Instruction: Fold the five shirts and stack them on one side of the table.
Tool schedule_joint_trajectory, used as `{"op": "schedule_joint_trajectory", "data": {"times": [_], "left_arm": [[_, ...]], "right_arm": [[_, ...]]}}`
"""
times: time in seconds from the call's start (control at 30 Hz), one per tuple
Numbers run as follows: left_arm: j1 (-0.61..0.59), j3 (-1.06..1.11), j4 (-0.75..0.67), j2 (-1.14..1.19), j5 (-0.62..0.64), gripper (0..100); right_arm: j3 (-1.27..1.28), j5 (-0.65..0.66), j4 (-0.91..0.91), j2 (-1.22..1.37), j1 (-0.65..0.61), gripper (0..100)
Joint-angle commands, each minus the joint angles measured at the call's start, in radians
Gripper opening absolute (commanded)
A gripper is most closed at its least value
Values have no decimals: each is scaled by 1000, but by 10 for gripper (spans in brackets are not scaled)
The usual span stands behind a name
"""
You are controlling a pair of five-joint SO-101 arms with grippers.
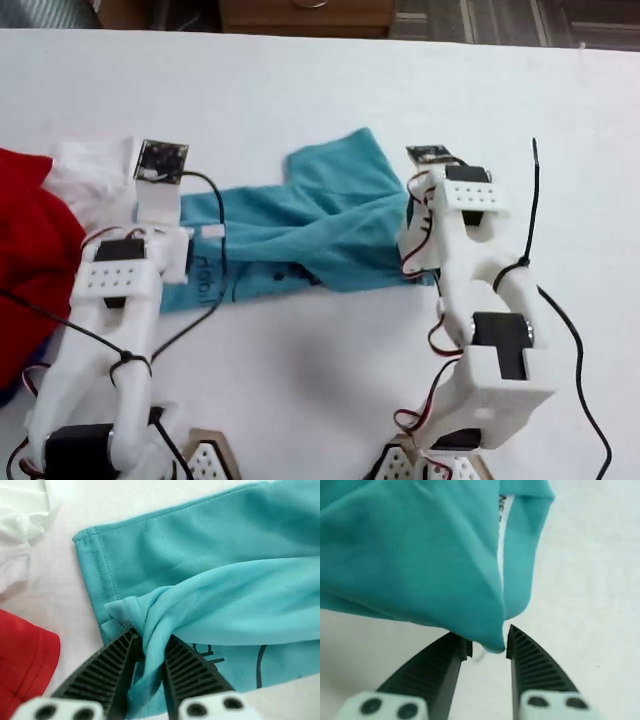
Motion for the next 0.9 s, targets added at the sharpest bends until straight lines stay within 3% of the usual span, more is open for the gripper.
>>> {"op": "schedule_joint_trajectory", "data": {"times": [0.0,0.2,0.3,0.37,0.77,0.87], "left_arm": [[-3,-4,0,-28,6,25],[-3,-4,0,-28,11,25],[-3,-4,0,-28,11,25],[-3,-4,0,-28,11,25],[-3,-15,15,-37,8,25],[2,-90,132,-37,9,25]], "right_arm": [[-3,9,-7,-4,15,108],[-3,15,-7,-4,15,102],[-9,9,-5,-19,19,17],[-9,9,13,-54,19,29],[-6,17,76,-552,21,19],[-3,17,47,-593,21,19]]}}
